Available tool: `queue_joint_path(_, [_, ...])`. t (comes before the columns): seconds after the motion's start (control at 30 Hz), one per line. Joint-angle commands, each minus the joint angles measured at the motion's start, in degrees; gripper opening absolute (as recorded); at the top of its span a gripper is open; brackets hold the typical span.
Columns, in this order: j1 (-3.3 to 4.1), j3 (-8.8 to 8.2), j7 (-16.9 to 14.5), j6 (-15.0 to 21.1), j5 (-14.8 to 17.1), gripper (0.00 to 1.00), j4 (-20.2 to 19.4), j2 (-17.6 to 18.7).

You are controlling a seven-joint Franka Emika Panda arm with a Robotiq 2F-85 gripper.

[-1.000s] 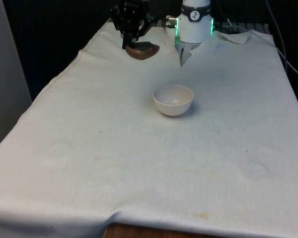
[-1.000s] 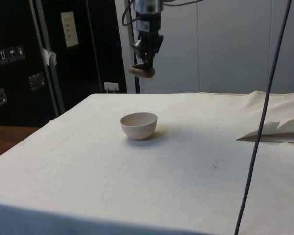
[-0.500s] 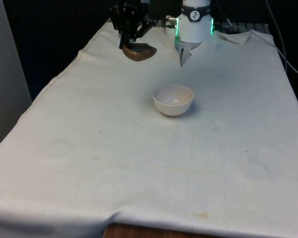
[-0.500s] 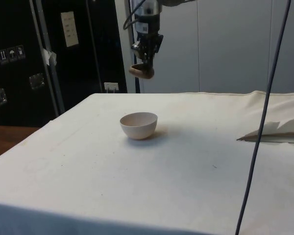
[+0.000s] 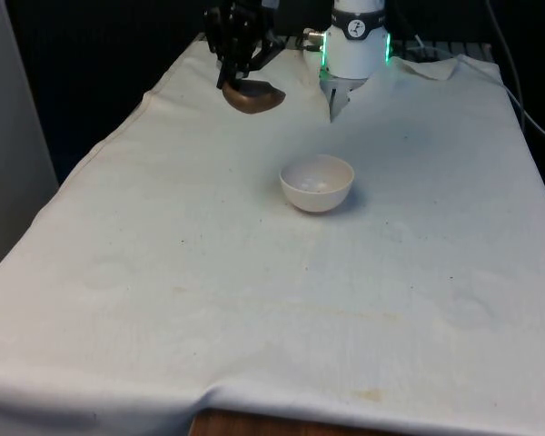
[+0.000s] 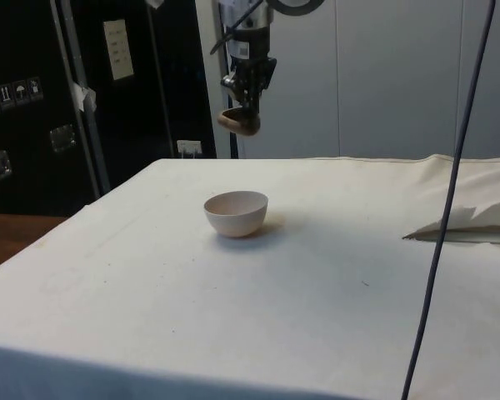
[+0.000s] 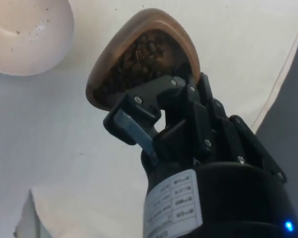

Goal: Pour the coffee beans from the cup into the bowl.

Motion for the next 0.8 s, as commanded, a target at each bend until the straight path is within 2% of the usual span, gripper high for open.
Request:
queue_joint_path(0.0, [0.06,0.06,0.63,0.00,-0.52,0.03,-0.06,0.00])
queue_joint_path(0.03, [0.23,-0.06,2.58,0.17,-2.41,0.03,0.17,0.11])
queue_joint_path(0.13, [0.23,0.34,4.93,0.06,-4.41,0.03,0.11,0.11])
queue_joint_path(0.23, [0.34,0.80,6.70,-0.06,-5.67,0.03,0.00,0.00])
queue_joint_path(0.27, [0.11,0.97,5.61,-0.06,-4.64,0.03,-0.11,0.11])
queue_joint_path(0.3, [0.40,1.03,7.28,-0.11,-6.02,0.03,-0.06,-0.06])
queue_joint_path(0.53, [0.40,2.46,11.69,-0.23,-8.88,0.03,-0.11,-0.17])
queue_joint_path(0.57, [0.23,2.52,10.26,-0.11,-7.62,0.03,-0.11,0.06])
queue_joint_path(0.6, [0.46,2.81,12.78,-0.23,-9.57,0.03,-0.11,-0.17])
queue_joint_path(0.77, [0.46,3.44,15.47,-0.29,-11.40,0.03,-0.06,0.00])
